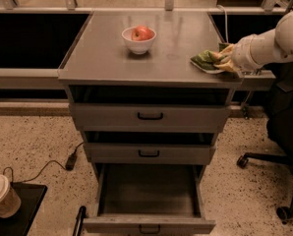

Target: Pick green jalapeno chip bag from bottom drawer and place on counter

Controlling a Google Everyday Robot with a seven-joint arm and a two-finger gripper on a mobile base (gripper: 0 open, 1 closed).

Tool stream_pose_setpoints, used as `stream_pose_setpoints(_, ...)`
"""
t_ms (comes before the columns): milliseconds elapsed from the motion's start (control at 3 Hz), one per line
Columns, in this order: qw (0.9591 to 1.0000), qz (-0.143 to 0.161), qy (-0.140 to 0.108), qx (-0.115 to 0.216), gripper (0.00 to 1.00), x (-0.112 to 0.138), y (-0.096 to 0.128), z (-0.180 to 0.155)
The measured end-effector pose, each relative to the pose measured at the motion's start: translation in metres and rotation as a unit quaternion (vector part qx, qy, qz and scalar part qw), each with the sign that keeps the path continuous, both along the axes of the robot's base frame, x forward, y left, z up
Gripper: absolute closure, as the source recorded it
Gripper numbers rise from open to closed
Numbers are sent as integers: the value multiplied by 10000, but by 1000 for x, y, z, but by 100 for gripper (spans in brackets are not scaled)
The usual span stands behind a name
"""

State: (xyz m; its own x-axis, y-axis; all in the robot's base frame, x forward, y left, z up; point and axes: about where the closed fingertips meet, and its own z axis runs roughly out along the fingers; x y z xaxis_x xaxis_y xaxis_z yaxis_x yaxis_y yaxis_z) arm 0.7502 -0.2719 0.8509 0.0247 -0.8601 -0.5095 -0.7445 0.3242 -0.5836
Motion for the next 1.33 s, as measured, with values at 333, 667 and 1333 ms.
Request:
stream_pose_setpoints(333, 9997, 235, 88, 69, 100, 8, 19, -3)
stream_pose_setpoints(667, 9997, 235, 88, 69, 100, 8, 19, -3)
stream_pose_setpoints(1333, 9997, 235, 89, 69, 58, 9, 19, -3)
